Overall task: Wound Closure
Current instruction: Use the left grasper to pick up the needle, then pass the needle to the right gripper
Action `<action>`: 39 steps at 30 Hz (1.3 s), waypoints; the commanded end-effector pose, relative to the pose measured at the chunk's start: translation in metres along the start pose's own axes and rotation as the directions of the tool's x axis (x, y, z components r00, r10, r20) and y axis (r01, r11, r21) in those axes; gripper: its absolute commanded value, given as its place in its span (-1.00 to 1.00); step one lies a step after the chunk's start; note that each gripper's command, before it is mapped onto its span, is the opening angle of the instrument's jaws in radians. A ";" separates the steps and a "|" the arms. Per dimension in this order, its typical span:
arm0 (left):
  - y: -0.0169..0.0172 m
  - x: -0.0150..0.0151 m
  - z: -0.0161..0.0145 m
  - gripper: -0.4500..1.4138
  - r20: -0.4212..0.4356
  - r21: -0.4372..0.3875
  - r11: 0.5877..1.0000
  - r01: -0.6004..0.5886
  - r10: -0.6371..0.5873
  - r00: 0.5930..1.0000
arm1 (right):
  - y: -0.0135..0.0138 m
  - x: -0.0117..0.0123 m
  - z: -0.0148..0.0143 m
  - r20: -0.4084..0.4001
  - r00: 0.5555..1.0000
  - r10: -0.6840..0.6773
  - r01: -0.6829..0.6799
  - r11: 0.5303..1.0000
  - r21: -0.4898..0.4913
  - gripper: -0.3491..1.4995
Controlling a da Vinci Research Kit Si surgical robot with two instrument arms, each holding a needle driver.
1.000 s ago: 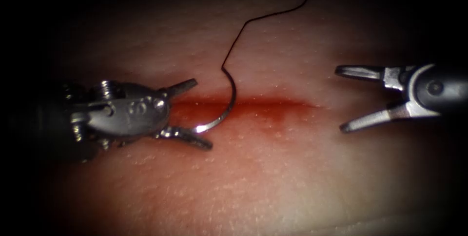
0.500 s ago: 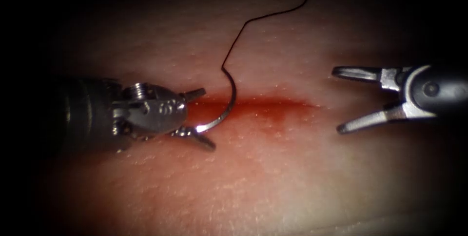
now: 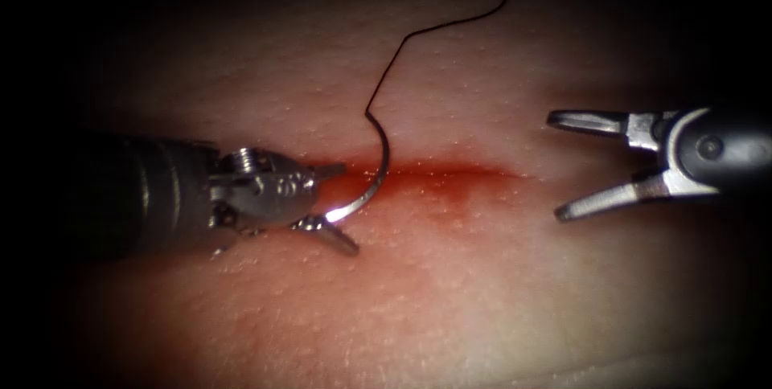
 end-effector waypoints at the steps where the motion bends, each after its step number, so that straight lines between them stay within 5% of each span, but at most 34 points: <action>1: -0.0002 0.0002 0.0008 -0.03 0.002 0.000 1.000 -0.003 0.003 1.000 | -0.0001 -0.0002 0.0008 -0.002 1.000 0.000 0.000 1.000 0.001 0.09; 4: -0.0001 0.0001 0.0008 -0.30 -0.002 -0.017 1.000 0.001 -0.001 1.000 | -0.0001 -0.0001 0.0008 -0.002 1.000 0.000 0.000 1.000 0.001 0.09; 8: -0.0003 0.0000 0.0005 -1.00 -0.004 -0.023 1.000 0.003 -0.003 1.000 | -0.0001 -0.0001 0.0008 -0.002 1.000 0.000 0.000 1.000 0.000 0.09; 20: -0.0006 -0.0006 -0.0025 -1.00 -0.035 0.054 0.998 0.012 -0.010 0.999 | -0.0003 0.0004 0.0014 0.037 0.999 0.031 -0.031 0.999 0.013 0.05; 28: 0.0013 0.0003 -0.0056 -1.00 -0.081 0.105 0.993 -0.046 0.055 0.995 | -0.0006 0.0010 0.0027 -0.002 0.971 0.240 -0.240 0.970 -0.038 -0.05; 31: 0.0019 0.0006 -0.0058 -1.00 -0.094 0.125 0.987 -0.097 0.109 0.990 | -0.0007 0.0011 0.0029 -0.043 0.937 0.345 -0.347 0.936 -0.056 -0.22; 39: 0.0028 0.0015 -0.0054 -1.00 -0.181 0.262 0.945 -0.197 0.249 0.951 | -0.0008 0.0015 0.0037 -0.131 0.788 0.601 -0.612 0.789 -0.062 0.26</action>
